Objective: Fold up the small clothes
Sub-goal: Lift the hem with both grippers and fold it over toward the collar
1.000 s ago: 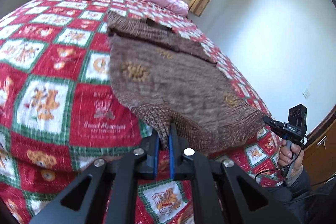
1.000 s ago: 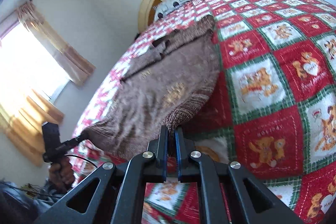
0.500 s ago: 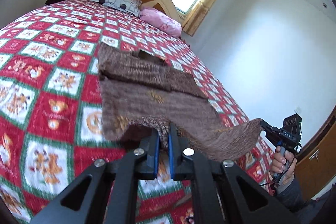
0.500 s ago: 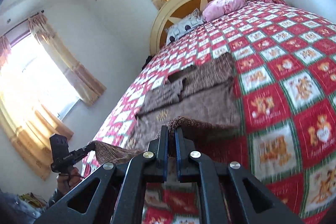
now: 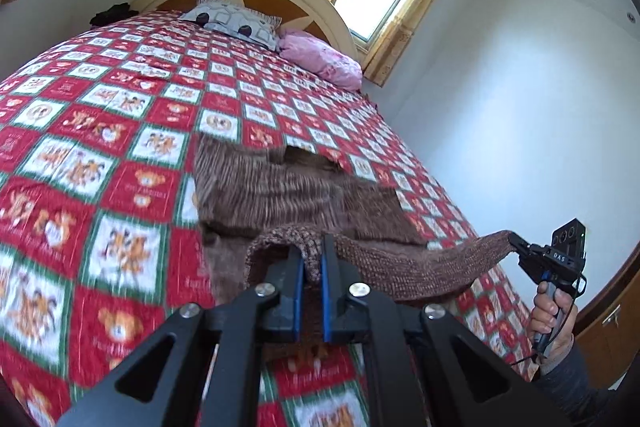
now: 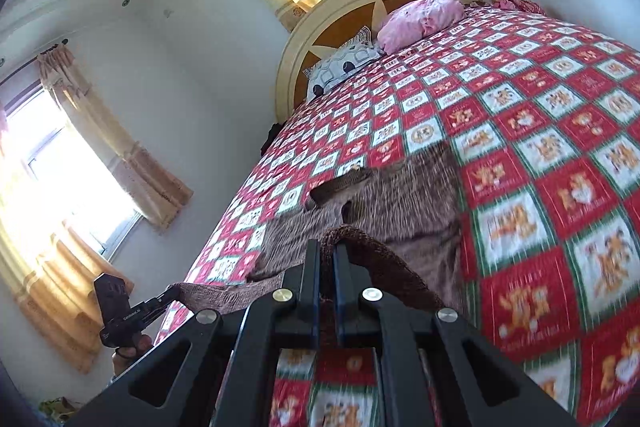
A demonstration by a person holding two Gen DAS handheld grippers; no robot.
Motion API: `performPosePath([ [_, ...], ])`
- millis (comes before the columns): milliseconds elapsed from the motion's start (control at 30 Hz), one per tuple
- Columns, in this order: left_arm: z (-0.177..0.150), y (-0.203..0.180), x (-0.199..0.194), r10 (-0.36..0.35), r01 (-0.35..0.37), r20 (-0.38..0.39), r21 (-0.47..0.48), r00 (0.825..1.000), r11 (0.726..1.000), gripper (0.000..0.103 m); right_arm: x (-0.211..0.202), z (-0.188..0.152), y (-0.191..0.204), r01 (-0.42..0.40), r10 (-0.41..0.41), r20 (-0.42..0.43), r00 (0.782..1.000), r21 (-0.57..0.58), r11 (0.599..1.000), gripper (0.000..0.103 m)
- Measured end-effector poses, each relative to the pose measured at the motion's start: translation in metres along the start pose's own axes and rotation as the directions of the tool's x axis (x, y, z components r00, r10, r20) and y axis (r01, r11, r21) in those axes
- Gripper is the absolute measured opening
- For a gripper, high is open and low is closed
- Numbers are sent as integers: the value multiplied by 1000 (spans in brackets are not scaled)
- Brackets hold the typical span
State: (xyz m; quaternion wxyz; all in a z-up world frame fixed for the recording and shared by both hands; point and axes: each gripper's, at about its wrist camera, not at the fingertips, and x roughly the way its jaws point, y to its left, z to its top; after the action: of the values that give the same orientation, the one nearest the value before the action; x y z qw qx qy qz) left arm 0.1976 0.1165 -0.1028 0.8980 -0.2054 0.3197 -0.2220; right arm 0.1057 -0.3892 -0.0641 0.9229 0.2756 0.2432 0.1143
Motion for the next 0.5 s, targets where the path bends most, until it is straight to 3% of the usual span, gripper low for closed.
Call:
performPosePath([
  [500, 75, 34, 92, 59, -59, -29, -21, 998, 998, 7, 100, 65, -39, 115, -113, -61, 992, 37, 993, 5],
])
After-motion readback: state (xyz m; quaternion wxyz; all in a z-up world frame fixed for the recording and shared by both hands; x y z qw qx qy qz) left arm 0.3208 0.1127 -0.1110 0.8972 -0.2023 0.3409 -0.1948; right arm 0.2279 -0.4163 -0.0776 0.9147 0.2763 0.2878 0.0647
